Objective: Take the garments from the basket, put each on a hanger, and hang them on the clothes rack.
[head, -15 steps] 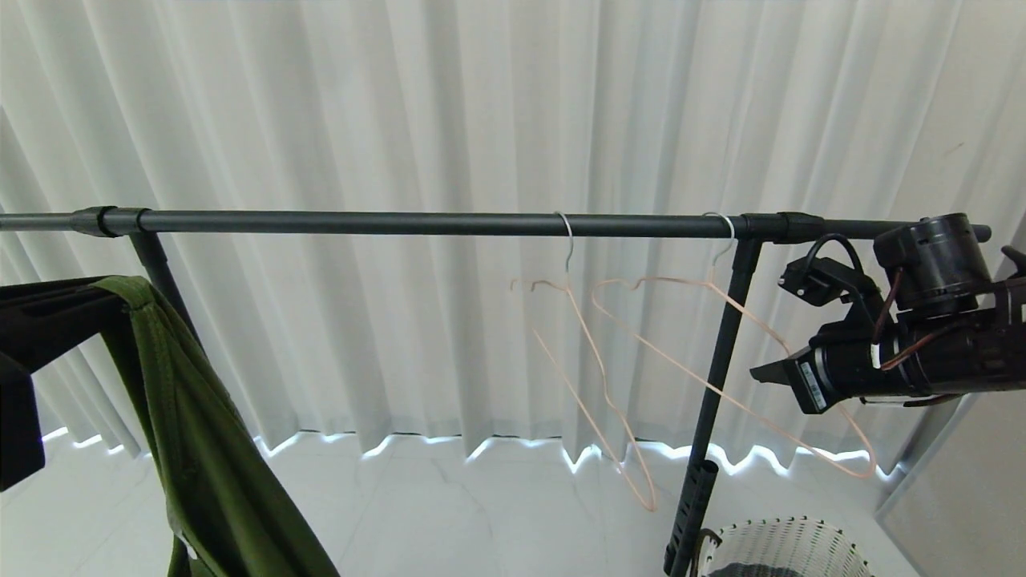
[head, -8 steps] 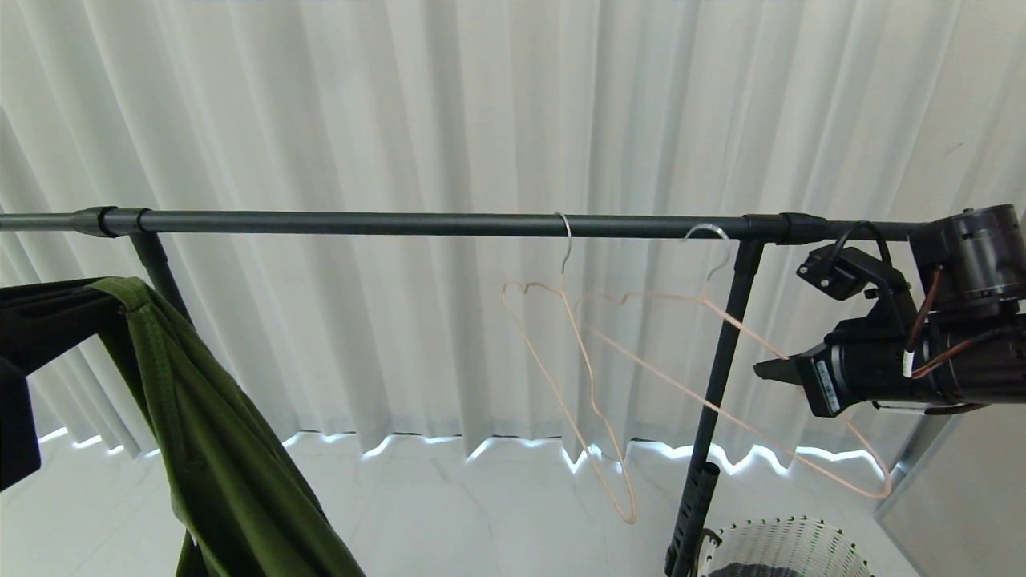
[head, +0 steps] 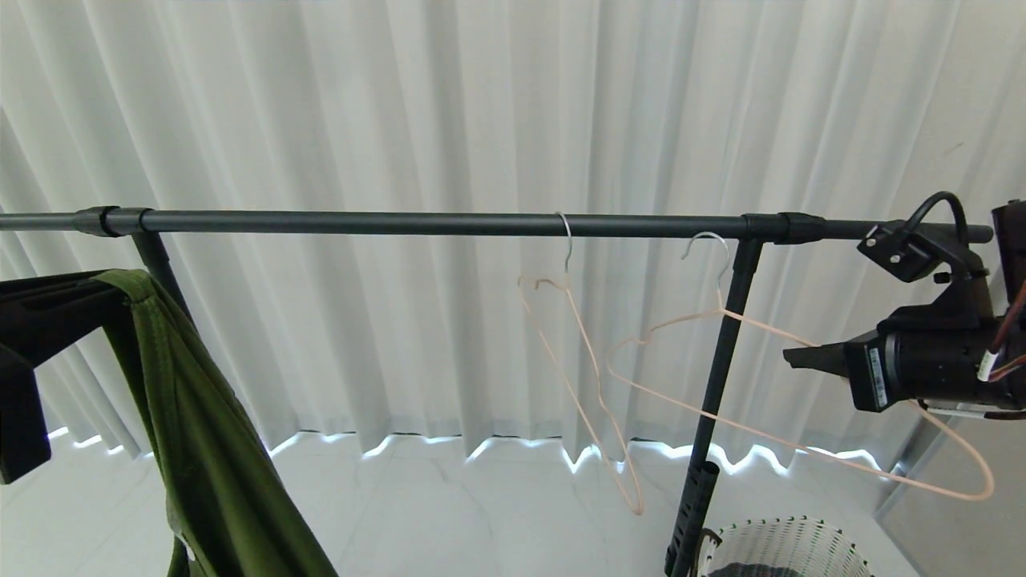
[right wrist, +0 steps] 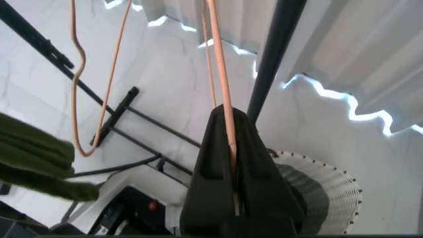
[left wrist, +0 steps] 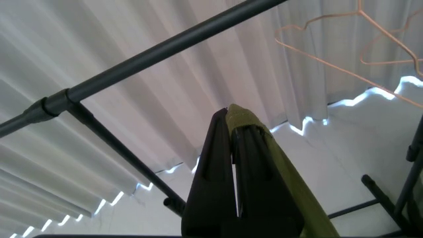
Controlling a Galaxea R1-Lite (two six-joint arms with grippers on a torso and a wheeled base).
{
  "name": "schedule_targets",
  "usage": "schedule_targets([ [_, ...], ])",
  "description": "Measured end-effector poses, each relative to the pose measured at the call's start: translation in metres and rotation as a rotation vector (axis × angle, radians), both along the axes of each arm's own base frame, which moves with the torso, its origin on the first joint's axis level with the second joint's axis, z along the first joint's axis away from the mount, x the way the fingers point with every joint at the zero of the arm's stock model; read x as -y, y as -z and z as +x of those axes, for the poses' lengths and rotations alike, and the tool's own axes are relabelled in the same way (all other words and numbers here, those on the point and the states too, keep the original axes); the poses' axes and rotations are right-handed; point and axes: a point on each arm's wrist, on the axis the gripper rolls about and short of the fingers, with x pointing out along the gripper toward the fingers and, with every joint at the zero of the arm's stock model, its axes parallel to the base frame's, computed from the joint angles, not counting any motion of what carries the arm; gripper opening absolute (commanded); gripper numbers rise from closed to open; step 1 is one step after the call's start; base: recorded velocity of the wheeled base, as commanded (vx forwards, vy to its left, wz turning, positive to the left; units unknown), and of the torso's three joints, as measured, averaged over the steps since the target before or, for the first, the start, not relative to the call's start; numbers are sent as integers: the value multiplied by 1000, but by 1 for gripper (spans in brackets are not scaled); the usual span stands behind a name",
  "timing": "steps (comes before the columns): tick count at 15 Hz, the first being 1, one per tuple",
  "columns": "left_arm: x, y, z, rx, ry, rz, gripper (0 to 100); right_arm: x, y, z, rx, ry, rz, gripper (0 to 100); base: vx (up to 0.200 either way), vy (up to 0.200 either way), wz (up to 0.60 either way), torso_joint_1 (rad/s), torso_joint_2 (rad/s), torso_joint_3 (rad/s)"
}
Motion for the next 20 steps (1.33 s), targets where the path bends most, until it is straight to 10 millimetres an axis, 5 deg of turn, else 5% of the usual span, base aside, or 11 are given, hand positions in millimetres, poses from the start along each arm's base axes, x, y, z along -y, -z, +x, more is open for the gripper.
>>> schedule_targets([
  [17, 0, 9, 0, -12, -3, 17, 0, 26, -26, -70, 273, -9, 130, 0, 0, 0, 0, 0, 0, 0],
  [20, -3, 7, 2, 7, -48, 8, 0, 28, -28, -75, 289, -10, 137, 0, -200, 0, 0, 2, 4, 7],
])
